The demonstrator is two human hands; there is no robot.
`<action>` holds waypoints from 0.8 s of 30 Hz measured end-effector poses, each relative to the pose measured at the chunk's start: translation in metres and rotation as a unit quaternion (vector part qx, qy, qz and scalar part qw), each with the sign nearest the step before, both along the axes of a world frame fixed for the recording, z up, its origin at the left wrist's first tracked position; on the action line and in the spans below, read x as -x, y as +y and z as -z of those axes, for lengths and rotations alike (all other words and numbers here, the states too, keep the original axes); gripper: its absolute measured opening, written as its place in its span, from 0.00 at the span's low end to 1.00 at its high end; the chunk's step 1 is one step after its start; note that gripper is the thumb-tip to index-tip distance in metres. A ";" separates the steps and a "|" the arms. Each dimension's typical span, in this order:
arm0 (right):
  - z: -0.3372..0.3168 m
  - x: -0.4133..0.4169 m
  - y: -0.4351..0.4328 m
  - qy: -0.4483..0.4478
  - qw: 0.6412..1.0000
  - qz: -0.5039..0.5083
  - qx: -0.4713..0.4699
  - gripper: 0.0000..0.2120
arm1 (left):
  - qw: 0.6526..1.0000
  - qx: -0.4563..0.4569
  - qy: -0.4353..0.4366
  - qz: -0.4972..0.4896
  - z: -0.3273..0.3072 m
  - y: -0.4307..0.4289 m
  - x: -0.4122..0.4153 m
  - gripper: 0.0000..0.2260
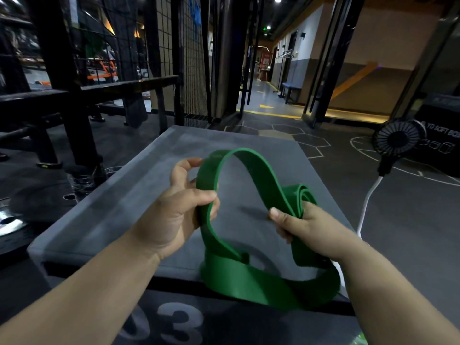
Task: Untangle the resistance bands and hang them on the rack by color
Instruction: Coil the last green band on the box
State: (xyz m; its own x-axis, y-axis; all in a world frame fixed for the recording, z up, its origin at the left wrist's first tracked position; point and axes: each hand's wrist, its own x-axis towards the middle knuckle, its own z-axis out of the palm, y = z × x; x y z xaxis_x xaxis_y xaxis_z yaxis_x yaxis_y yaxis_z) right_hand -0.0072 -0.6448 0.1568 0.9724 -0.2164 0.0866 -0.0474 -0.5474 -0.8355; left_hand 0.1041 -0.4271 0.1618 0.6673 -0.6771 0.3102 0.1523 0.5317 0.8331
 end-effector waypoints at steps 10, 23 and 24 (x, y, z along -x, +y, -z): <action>-0.009 0.012 0.013 0.064 0.945 -0.228 -0.225 0.25 | 0.989 -0.088 -0.106 -0.046 0.003 0.002 -0.010 0.18; -0.007 0.012 0.003 0.009 0.829 -0.437 -0.349 0.14 | 0.986 -0.163 -0.024 -0.028 0.008 0.002 -0.015 0.16; -0.009 0.011 0.004 -0.009 0.817 -0.437 -0.376 0.14 | 0.986 -0.163 -0.026 -0.009 0.007 0.001 -0.012 0.13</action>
State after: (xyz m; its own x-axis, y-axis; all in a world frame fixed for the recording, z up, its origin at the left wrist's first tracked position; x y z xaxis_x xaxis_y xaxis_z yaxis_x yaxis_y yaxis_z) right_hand -0.0182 -0.6408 0.1662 0.7844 0.5609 0.2647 0.1038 0.3020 -0.9476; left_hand 0.1158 -0.4265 0.1549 0.6690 -0.7347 0.1125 0.0981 0.2374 0.9665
